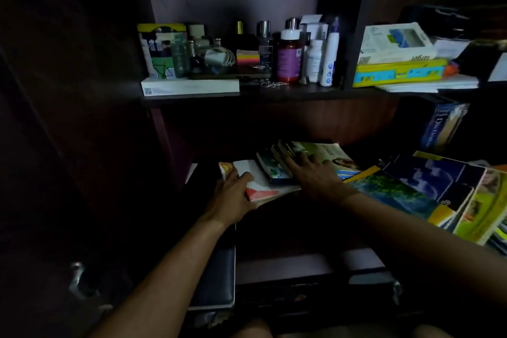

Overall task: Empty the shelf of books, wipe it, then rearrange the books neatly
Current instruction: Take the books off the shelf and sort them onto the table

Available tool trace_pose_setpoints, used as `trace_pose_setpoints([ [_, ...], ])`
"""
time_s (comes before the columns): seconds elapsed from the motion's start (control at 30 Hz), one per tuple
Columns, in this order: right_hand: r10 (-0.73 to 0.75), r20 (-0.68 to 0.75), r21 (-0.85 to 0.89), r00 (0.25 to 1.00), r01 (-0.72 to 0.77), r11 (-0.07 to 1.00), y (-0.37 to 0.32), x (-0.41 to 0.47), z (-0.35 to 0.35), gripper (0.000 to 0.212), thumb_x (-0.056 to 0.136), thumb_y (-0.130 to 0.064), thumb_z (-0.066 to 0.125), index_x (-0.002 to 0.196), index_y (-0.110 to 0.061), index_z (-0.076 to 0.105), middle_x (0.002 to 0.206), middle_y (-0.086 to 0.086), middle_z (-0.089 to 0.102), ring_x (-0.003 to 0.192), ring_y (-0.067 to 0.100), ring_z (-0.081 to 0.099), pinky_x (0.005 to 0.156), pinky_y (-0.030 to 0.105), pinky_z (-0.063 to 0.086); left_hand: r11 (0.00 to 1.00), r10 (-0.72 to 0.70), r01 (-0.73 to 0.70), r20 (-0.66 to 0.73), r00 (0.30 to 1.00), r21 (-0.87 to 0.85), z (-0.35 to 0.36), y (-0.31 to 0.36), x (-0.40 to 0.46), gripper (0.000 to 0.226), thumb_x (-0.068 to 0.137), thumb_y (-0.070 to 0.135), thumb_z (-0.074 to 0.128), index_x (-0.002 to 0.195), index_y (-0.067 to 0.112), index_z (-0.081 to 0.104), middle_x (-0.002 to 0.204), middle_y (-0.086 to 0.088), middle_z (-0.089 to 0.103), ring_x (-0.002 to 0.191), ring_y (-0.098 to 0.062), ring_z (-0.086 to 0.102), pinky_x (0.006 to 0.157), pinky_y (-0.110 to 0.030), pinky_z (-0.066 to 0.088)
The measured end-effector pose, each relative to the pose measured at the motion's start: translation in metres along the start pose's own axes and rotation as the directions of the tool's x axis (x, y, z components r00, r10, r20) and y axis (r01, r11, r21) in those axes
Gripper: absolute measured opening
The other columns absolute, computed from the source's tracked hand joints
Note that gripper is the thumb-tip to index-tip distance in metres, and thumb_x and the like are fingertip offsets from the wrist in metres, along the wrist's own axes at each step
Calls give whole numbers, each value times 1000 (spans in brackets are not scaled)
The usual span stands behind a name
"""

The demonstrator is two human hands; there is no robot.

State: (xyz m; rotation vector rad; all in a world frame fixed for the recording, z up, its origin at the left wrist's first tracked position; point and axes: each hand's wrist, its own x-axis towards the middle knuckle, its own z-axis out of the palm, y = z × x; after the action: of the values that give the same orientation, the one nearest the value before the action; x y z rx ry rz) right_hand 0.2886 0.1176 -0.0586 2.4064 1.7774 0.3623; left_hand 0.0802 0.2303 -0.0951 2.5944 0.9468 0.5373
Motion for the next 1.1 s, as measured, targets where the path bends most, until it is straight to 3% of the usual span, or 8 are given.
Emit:
trace_pose_setpoints([
  [0.2,-99,-30,-75,995,96,992,14,9,2,110,82,-53,71,159,-28,-4,146,18,39,115,41,55,78,42,48,999,-34,35,132,991,-11,-9,-4,18,98,59,37,94,139,35,38,144,-2,38,123,-30,48,96,-42,50],
  [0.37,-109,-19,-70,994,108,992,23,15,1,102,85,-57,66,159,-27,4,149,17,38,115,40,57,77,41,48,998,45,-46,27,999,41,-4,-6,16,87,72,29,84,145,31,38,146,-2,38,125,-29,49,99,-37,47],
  [0.47,-98,-47,-48,994,96,994,29,17,0,99,85,-60,64,159,-29,8,145,14,45,115,38,59,74,39,45,992,55,-43,-91,994,121,-2,1,20,74,74,24,81,138,24,44,146,-4,40,123,-32,49,99,-40,48],
  [0.57,-93,-71,-38,993,91,995,33,18,-2,95,86,-61,62,159,-29,11,143,13,49,116,37,59,73,37,43,993,27,-58,-272,962,-104,-2,8,31,52,71,5,84,116,10,60,134,-9,53,122,-29,53,96,-29,44],
  [0.67,-91,-69,-20,993,90,996,35,22,-1,93,86,-62,60,159,-29,12,143,12,50,115,38,59,79,41,49,965,-35,-44,-289,957,-260,0,12,39,48,67,-4,84,108,10,64,129,-6,55,121,-25,55,96,-17,36],
  [0.8,-109,-79,-14,991,108,994,43,25,1,100,86,-61,61,160,-29,1,146,12,47,117,39,58,84,43,50,986,20,-64,-274,962,-153,3,18,40,56,74,-13,70,120,17,63,151,-6,41,136,-23,39,112,-30,36],
  [0.9,-156,-69,-24,985,154,988,50,26,-4,100,87,-58,62,160,-29,-1,153,11,41,125,39,54,93,45,50,993,35,-69,-339,940,-91,-6,28,40,57,75,-20,59,118,14,69,134,-9,59,123,-31,52,106,-39,45],
  [1.1,-278,-138,-44,951,275,960,55,13,-30,91,91,-56,60,160,-27,9,156,6,40,128,34,53,87,40,51,992,83,-119,-451,889,-51,-43,50,21,50,74,-21,61,112,9,76,123,-8,68,116,-27,61,106,-28,45],
])
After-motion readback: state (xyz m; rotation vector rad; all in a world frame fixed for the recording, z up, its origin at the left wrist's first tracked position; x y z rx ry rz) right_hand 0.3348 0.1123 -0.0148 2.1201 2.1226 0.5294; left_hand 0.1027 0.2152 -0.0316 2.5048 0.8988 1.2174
